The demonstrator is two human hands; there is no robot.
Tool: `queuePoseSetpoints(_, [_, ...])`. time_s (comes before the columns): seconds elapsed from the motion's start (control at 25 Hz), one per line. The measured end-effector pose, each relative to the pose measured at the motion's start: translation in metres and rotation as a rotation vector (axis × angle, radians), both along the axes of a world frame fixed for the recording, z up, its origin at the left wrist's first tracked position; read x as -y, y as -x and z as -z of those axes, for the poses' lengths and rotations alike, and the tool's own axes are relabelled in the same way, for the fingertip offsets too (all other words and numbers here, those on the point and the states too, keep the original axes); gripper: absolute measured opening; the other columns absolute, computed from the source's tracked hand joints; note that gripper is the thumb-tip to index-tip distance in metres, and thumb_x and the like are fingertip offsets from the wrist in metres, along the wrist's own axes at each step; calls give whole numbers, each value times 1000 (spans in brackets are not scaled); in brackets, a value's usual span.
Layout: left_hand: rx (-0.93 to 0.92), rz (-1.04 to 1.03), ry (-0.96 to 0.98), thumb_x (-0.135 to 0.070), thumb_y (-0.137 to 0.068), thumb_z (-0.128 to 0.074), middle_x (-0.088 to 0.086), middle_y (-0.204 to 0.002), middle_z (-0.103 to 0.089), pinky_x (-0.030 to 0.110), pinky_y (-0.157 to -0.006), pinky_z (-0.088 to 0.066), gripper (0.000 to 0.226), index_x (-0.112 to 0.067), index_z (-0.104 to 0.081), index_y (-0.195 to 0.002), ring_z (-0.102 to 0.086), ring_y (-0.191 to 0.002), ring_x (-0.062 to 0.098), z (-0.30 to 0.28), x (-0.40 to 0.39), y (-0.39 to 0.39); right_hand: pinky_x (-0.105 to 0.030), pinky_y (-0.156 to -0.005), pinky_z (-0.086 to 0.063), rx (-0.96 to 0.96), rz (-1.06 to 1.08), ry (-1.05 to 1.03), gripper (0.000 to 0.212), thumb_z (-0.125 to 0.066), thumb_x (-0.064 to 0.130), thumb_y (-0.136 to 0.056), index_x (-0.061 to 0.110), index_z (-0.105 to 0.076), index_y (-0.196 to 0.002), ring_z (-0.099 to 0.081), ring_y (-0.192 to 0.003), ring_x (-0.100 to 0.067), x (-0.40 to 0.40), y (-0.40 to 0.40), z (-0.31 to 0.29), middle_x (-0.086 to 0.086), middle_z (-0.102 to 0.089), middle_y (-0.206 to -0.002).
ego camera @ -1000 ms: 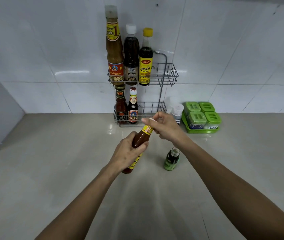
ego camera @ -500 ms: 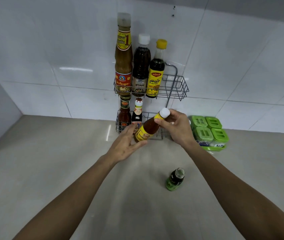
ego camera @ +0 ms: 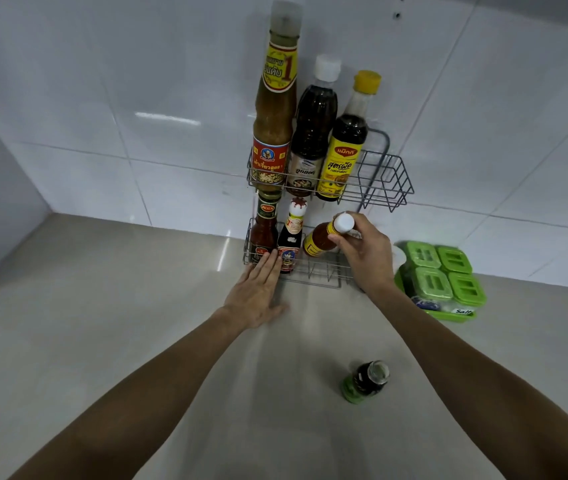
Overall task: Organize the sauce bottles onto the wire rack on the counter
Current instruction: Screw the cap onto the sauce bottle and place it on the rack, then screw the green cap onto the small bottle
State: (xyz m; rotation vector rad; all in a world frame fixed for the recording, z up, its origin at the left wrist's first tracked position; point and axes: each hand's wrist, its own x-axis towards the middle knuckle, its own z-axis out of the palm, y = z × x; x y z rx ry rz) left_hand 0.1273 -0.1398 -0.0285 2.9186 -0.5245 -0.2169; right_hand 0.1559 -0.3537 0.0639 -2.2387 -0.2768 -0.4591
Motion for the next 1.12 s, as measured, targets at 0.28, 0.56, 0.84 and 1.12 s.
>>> queuePoseSetpoints(0.28, [17, 10, -14, -51, -92, -52, 4, -162, 22, 38, -124, 1, 100, -11, 17, -152, 17, -149, 18, 0, -3, -2, -43, -83, -57, -89, 65, 8, 38, -68, 35, -86, 16, -58, -117, -68, -95, -19, -21, -27, 12, -6, -73, -104])
queuePoseSetpoints(0.56, [22, 7, -28, -42, -91, -58, 4, -161, 23, 37, -124, 1, 102, -10, 17, -152, 18, -149, 19, 2, -3, -1, -47, -82, -56, -157, 105, 65, 37, -65, 41, -86, 17, -60, -114, -69, -96, -22, -24, -40, 20, -5, -74, -103])
queuePoseSetpoints(0.84, [13, -10, -17, -26, -90, -60, 6, -161, 22, 37, -123, 2, 100, -10, 16, -152, 17, -149, 19, 0, -4, -5, -44, -83, -57, -231, 87, 7, 37, -71, 41, -82, 20, -63, -111, -68, -94, -18, -27, -47, 16, -2, -74, -102])
queuePoseSetpoints(1.12, [-71, 35, 65, -26, -88, -62, 5, -162, 19, 37, -120, 5, 100, -13, 12, -154, 16, -150, 19, -20, 31, 25, -35, -87, -53, -463, 46, -388, 37, -77, 22, -80, 9, -65, -112, -63, -98, -18, 29, 1, 0, -7, -68, -106])
